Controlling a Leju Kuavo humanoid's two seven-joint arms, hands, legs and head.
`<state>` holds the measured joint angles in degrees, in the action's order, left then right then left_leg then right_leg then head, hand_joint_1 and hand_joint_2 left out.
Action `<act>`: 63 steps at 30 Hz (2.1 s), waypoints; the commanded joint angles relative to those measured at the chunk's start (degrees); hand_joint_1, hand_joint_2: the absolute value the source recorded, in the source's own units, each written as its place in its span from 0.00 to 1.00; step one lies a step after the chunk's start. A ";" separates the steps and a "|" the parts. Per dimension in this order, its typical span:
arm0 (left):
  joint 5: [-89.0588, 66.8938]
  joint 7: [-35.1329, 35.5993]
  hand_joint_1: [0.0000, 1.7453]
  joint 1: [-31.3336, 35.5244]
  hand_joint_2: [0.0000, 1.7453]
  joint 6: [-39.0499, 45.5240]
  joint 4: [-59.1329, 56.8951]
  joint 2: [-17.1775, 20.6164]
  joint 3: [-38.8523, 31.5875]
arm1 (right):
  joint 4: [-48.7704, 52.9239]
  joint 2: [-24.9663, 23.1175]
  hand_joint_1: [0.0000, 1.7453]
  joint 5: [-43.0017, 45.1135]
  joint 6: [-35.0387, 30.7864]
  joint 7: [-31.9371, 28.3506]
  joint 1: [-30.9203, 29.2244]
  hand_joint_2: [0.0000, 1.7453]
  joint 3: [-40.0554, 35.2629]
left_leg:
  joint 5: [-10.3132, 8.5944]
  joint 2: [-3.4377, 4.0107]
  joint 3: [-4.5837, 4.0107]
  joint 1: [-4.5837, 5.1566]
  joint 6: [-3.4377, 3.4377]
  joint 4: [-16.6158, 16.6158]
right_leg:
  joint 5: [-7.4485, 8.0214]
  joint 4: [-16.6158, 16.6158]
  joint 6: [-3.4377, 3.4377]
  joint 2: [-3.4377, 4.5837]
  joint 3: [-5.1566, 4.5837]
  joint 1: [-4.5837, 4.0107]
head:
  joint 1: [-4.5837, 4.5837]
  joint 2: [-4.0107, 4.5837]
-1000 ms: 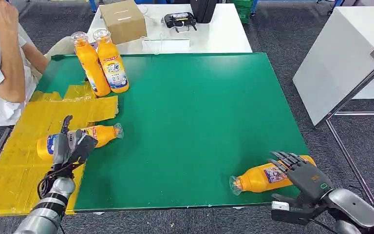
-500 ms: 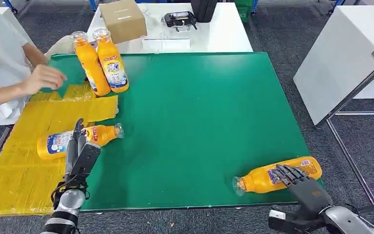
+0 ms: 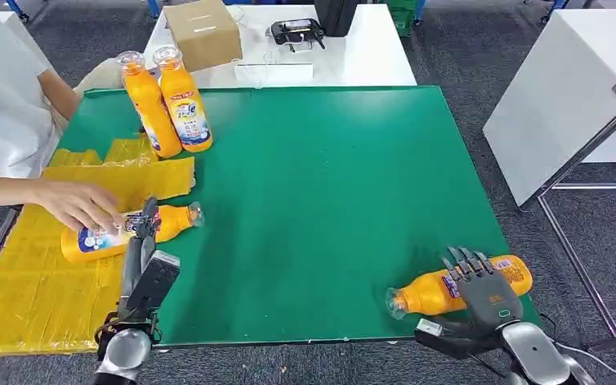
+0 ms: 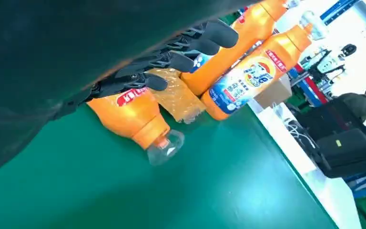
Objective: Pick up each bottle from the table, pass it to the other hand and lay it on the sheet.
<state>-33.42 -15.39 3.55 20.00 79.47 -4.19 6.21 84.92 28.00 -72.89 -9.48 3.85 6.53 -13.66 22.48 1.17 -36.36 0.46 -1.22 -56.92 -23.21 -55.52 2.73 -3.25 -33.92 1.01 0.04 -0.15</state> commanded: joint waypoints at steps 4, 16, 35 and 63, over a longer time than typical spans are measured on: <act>1.69 0.24 0.00 -2.07 0.00 -0.11 2.14 -0.96 -0.56 | -3.18 -4.29 0.00 -1.31 3.22 0.62 -3.75 1.00 4.70 | 0.13 0.05 0.20 -0.08 0.09 -0.01 | -0.06 0.05 -0.10 0.33 0.22 -0.04 | 0.00 0.00; 6.45 -3.48 0.00 0.54 1.00 -1.35 -0.19 -0.28 4.05 | -20.73 4.38 0.90 11.53 19.82 -0.71 -1.43 1.00 8.34 | 0.08 -0.24 0.25 -0.10 0.05 0.02 | -0.08 0.16 -0.07 0.01 0.36 -0.05 | 0.00 0.00; 6.62 -1.68 0.00 -1.73 1.00 1.73 3.80 0.06 7.29 | -29.30 -9.85 1.00 5.95 -2.45 -2.48 -11.78 1.00 6.13 | 0.81 0.73 2.12 -0.91 -0.23 0.19 | -0.67 1.86 -0.08 0.84 2.25 -0.70 | -0.07 0.00; 5.29 -3.81 0.00 1.32 1.00 -2.93 3.86 0.40 22.27 | -16.19 -35.36 1.00 53.74 0.91 -17.27 -22.00 1.00 -4.61 | 0.34 0.75 0.75 -0.61 -0.13 0.06 | 0.14 0.92 0.00 1.05 1.14 -0.50 | -0.02 0.00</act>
<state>-30.93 -18.82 -0.18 17.29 85.61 -5.01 22.28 88.17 -0.77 -21.70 -12.89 -12.90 -5.15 -8.64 22.71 1.66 -35.90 -0.08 -1.46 -56.86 -23.06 -54.60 2.88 -2.80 -32.98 0.54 0.02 -0.15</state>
